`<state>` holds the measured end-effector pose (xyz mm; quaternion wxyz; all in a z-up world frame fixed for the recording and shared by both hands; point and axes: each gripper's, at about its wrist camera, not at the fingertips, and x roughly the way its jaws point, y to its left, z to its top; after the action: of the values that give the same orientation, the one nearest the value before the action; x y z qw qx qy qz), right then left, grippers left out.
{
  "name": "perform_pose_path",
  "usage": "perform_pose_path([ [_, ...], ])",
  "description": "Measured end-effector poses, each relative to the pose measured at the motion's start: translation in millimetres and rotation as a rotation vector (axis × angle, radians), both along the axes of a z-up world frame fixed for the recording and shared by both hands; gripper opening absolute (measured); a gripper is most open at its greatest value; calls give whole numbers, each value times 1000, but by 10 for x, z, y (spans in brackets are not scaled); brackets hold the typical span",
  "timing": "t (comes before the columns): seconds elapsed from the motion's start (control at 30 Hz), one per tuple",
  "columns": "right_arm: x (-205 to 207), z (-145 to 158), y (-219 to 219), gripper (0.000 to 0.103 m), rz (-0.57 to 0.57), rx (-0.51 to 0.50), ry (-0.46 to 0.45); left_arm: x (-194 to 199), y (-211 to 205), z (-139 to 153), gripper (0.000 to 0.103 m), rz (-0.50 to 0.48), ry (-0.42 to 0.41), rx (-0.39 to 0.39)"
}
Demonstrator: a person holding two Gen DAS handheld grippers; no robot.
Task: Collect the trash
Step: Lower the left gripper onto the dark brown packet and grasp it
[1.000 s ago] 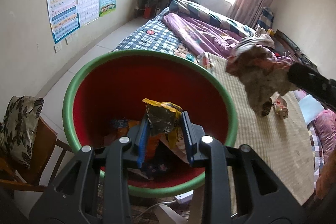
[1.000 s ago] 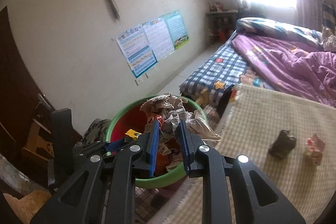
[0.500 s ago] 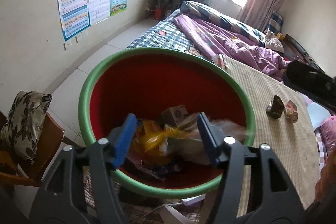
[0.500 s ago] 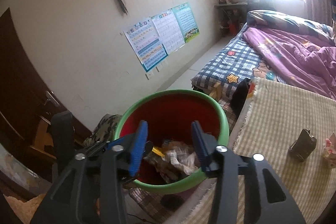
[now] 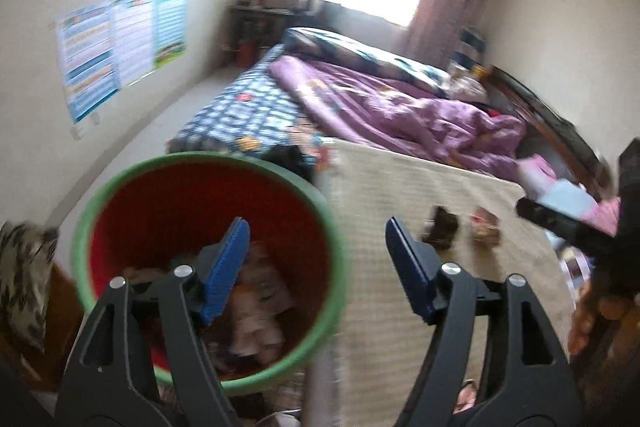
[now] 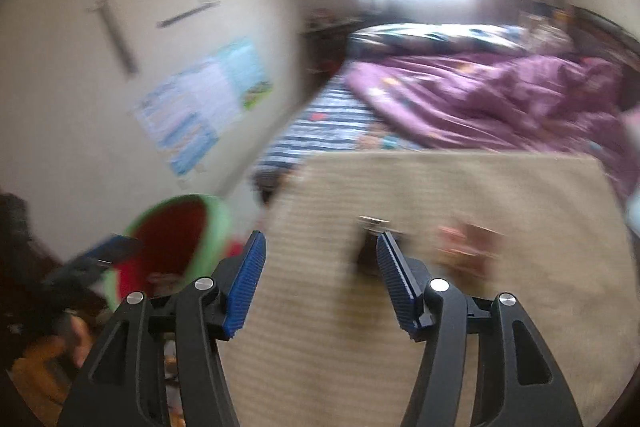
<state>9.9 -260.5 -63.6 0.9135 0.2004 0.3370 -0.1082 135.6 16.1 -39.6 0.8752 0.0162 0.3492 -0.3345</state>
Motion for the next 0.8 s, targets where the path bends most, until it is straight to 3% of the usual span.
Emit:
perform_pose_path([
  [0.1,-275,-158,-368,57,-110,41,42,-70,-376,-41,78,-91,19,9],
  [0.23,-528,-279,-648,57,-193,87,58,-56,-1014,-289,79,-205,87,42],
  [0.43,-686,-374,-830,58,-207,126,70,-50,-1806,-704,79,-279,142,133],
  [0.6,-597,-425,-938,62,-175,131,82,-32,-2124,-988,78,-282,184,199],
  [0.63,-552,-427,-932,62,-165,132,84,-20,-2149,-1039,75,-274,194,213],
  [0.7,-488,-454,-957,63,-143,130,89,-1,-2165,-1099,55,-260,223,221],
  [0.8,-370,-501,-985,63,-113,131,98,10,-2149,-1108,46,-242,220,221],
])
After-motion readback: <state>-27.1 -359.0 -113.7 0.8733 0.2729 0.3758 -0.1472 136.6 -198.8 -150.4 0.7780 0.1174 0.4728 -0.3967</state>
